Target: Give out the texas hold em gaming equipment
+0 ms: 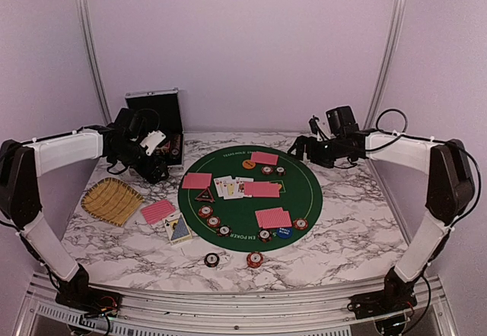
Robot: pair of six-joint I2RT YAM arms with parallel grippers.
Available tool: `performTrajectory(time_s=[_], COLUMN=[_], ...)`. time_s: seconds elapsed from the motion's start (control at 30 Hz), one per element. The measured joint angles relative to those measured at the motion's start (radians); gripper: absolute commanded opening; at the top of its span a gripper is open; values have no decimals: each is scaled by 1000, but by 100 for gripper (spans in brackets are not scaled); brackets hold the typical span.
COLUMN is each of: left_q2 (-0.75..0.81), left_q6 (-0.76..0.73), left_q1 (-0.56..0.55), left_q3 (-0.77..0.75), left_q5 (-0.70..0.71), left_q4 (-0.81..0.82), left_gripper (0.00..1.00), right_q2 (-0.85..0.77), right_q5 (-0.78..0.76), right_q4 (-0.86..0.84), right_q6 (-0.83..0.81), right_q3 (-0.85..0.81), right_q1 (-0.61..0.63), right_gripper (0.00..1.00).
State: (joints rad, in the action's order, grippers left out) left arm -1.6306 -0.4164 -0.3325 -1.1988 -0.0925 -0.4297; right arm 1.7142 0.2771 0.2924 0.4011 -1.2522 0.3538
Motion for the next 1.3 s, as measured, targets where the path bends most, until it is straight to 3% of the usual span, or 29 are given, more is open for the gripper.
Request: performTrajectory(time_s=[0.33, 0.57, 0.7, 1.07, 1.3], left_q2=[32, 48, 47, -12, 82], left_q6=[126, 258, 312, 387, 400], left_q1=[150, 312, 341, 353, 353], left_q3=[130, 295, 348, 544, 769], left_q5=[-18, -50, -33, 21, 49], left_q4=[243, 508, 652, 950, 1207], left_gripper=[99, 99, 99, 99, 99], right_q2=[-192, -404, -425, -363, -247], right_q5=[-384, -750, -887, -974, -914], right_q4=[-71, -400, -569, -1108, -1448], right_q6=[-35, -101, -175, -310, -383], right_q3=[154, 549, 676, 919, 1046], right_q1=[-137, -200, -207, -220, -222], right_gripper=[99, 99, 99, 99, 99])
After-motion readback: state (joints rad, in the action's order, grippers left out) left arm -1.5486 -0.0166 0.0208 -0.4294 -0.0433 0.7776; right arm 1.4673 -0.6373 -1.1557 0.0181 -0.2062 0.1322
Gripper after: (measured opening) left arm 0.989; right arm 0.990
